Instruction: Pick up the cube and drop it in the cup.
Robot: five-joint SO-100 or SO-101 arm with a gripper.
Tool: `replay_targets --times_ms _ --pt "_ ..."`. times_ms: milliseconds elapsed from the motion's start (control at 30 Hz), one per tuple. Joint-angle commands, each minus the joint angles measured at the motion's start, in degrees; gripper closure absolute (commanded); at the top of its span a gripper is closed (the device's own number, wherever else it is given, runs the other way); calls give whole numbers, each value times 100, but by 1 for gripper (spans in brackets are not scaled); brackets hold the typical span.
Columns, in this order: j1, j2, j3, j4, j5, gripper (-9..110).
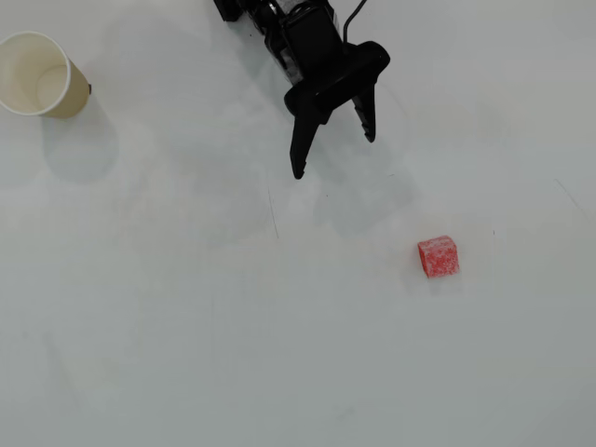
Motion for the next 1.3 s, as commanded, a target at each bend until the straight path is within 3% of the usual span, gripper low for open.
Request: replay_targets --times_ms 0,667,1267 --pt "9 -457 -1134 -211 0 55" --pt "202 -2004 -2355 -501 0 55" --pt "-422 -3577 -3612 -1116 0 55"
